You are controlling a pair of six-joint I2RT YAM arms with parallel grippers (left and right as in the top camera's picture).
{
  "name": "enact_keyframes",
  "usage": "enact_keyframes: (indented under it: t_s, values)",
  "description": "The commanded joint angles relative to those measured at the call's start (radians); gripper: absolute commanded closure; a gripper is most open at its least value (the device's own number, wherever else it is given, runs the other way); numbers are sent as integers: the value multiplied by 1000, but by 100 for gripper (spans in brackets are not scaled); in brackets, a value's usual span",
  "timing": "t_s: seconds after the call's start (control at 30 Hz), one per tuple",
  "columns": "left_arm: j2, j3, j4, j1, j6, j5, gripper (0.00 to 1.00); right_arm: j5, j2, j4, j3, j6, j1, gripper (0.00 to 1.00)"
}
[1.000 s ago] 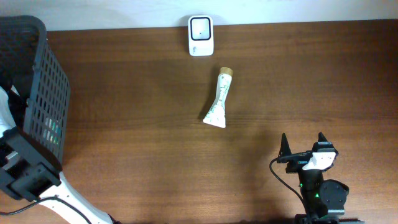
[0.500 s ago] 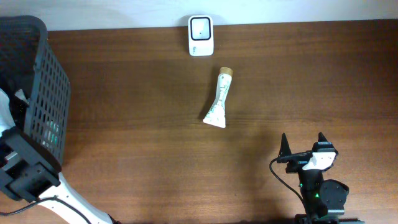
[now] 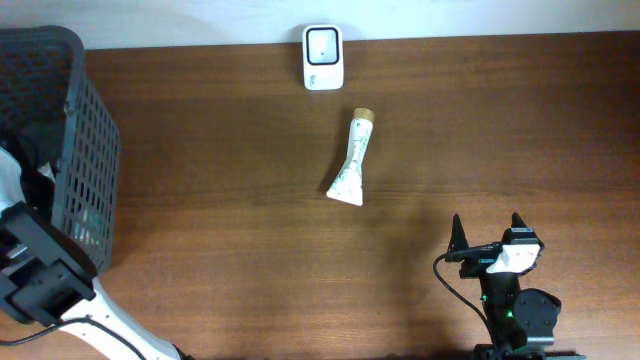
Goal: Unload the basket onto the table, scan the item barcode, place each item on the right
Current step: 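Grasp the green Kleenex tissue pack in the basket with the left gripper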
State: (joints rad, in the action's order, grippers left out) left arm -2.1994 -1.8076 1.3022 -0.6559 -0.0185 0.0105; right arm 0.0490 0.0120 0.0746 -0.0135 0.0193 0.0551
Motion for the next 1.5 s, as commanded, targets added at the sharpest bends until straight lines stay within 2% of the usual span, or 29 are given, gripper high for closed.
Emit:
enact_keyframes:
  t_s: [0.0,0.13,0.17,0.23,0.27,0.3,0.4,0.53,0.6,0.67,0.83,1.0,1.13,1.3,1.47]
  values:
    - [-13,17,14,-33,13,-15,16,-5,-8,3,8,4,-9,1]
    - [-13,17,21,-65,12,-16,49,-5,-8,3,8,4,-9,1]
    - [-13,17,20,-72,12,-16,62,-5,-8,3,8,4,-9,1]
    - [-13,16,17,-83,12,-16,80,-5,-8,3,8,4,-9,1]
    - [-13,15,16,-88,11,-26,96,-5,-8,3,8,4,-9,1]
    - [-13,12,16,-91,11,-46,100,-5,-8,3,8,4,-9,1]
    - [-13,-37,16,-97,11,-126,100,-5,-8,3,8,4,-9,1]
    - [-13,-191,52,-98,-16,-166,100,-5,-8,3,8,4,-9,1]
    - [-13,-324,89,-98,-51,-188,100,-5,-8,3,8,4,-9,1]
    - [-13,-547,132,-98,-119,-226,100,-5,-8,3,8,4,-9,1]
    - [-8,-970,163,-98,-254,-273,100,-5,-8,3,8,4,-9,1]
    - [11,-1333,198,-97,-307,-323,100,-5,-8,3,8,4,-9,1]
    - [109,-1330,170,-98,-336,-447,100,-5,-8,3,8,4,-9,1]
    - [141,-1330,104,-98,-337,-785,100,-5,-8,3,8,4,-9,1]
    - [141,-1330,97,-57,-337,-936,100,-5,-8,3,8,4,-9,1]
